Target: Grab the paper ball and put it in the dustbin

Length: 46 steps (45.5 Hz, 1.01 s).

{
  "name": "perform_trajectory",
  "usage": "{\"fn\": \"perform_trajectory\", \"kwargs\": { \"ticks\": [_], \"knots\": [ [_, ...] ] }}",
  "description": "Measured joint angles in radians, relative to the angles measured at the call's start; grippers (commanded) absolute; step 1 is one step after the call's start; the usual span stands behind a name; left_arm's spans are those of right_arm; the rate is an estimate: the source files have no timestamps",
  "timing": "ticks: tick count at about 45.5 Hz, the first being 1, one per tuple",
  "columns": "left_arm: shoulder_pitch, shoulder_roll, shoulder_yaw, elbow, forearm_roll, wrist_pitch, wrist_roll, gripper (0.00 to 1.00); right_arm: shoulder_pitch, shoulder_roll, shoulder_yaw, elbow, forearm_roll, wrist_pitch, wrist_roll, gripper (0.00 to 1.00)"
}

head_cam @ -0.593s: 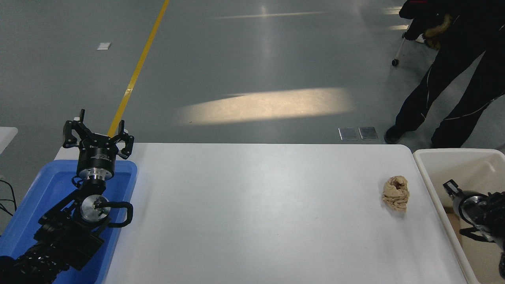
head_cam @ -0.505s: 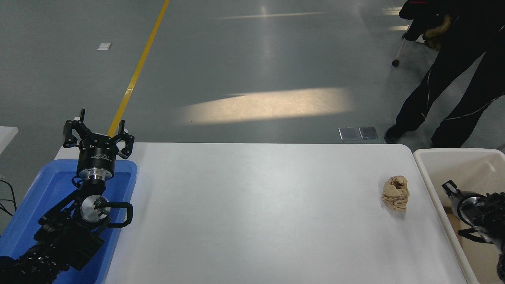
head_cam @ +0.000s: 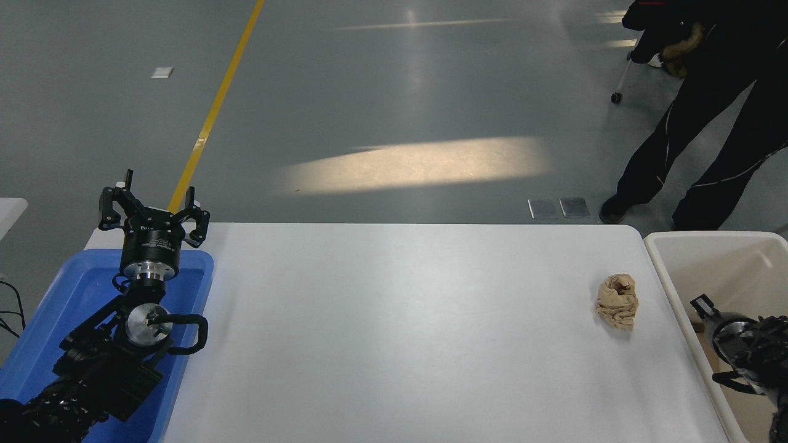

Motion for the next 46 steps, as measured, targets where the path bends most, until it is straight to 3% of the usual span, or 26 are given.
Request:
{"fn": "perform_trajectory", "kwargs": {
  "ticks": [6,7,9,10,15,18,34,46],
  "knots": [
    [0.0,0.0,0.0,0.0,0.0,0.0,0.0,0.99,0.015,-0.009,0.002,0.005,0.001,0.006,0.002,0.0],
    [0.0,0.0,0.0,0.0,0.0,0.0,0.0,0.99,0.018,-0.016,0.004,0.009,0.001,0.007,0.002,0.05],
    [0.0,0.0,0.0,0.0,0.0,0.0,0.0,0.99,0.035,-0.036,0.009,0.032,0.002,0.009,0.003,0.6],
    [0.0,0.0,0.0,0.0,0.0,0.0,-0.001,0.99,0.045,-0.044,0.011,0.045,0.002,0.01,0.004,0.76],
    [0.0,0.0,0.0,-0.001,0.0,0.0,-0.001,0.99,0.136,-0.107,0.016,0.181,-0.002,0.008,0.005,0.83],
    [0.0,0.0,0.0,-0.001,0.001,0.0,-0.001,0.99,0.204,-0.152,0.013,0.276,-0.01,0.005,0.005,0.95],
    [0.0,0.001,0.001,-0.001,0.003,0.0,0.0,0.99,0.669,-0.294,-0.151,0.771,-0.082,0.006,0.005,0.97],
    [0.002,0.001,0.001,0.0,0.002,0.0,0.0,0.99,1.18,-0.244,-0.405,1.263,-0.113,0.047,0.006,1.0]
  ]
}}
